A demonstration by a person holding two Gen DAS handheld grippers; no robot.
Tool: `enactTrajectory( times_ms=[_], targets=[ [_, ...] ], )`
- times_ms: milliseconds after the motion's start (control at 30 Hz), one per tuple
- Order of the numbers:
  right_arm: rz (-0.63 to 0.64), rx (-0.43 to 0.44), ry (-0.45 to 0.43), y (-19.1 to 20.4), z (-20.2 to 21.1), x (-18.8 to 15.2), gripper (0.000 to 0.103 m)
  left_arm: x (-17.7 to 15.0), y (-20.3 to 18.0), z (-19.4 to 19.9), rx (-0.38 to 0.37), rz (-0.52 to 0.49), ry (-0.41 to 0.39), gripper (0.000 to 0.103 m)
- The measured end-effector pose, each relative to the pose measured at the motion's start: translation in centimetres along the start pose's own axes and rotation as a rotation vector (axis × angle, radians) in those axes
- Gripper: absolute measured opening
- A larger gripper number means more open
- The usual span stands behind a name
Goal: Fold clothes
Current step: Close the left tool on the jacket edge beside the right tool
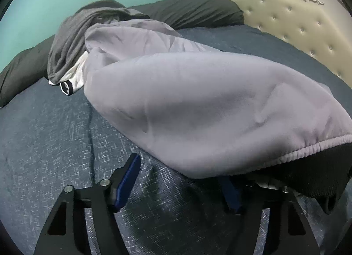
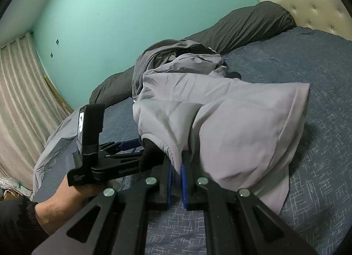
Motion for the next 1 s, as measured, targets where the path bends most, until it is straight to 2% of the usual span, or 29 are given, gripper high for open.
enactTrajectory(
  times_ms=[67,100,200,333,433,500,700,1000],
  targets=[
    [-0.003,0.002,0.002,-0.1,0.0,0.0,0.007,0.0,-0.2,0.0,0.009,-0.018,-0.002,0.062],
    [-0.003,0.002,0.004,-0.1,-0.1,0.0,0.007,0.0,-0.3,0.2,0.009,-0.024,-0.008,0.053],
    [-0.006,0.002,0.010,-0.2,-0.3,0.0,0.007,-0.1,-0.2,0.5,0.010,-0.032,-0.011,0.037],
    [0.001,-0.004,0.016,0.0,-0.4,0.1,0.007,-0.1,0.5,1.7,0.005,-0.029,-0.030,0.028],
    [0.003,-0.007,0.011,0.0,-0.2,0.3,0.007,0.0,1.0,2.8,0.000,-0.040,-0.042,0.017],
    [0.005,-0.009,0.011,0.1,-0.2,0.4,0.007,0.0,1.4,3.5,0.014,-0.051,-0.052,0.000],
    [0.012,-0.016,0.007,0.2,0.2,0.6,0.007,0.9,2.8,5.7,0.009,-0.019,-0.073,0.000],
    [-0.011,-0.012,0.006,-0.6,0.1,0.8,0.010,0.6,0.7,4.3,0.015,-0.096,-0.052,0.001]
  ],
)
Point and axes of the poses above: each gripper's, at about its wrist camera, not at the fingertips, and z roughly against the way its jaws point, y to its left, x to its top, the point moved 3 cm from there along -z, roughly the way its jaws point, and after that the axes turned 14 degrees about z, right-handed, at the moved point
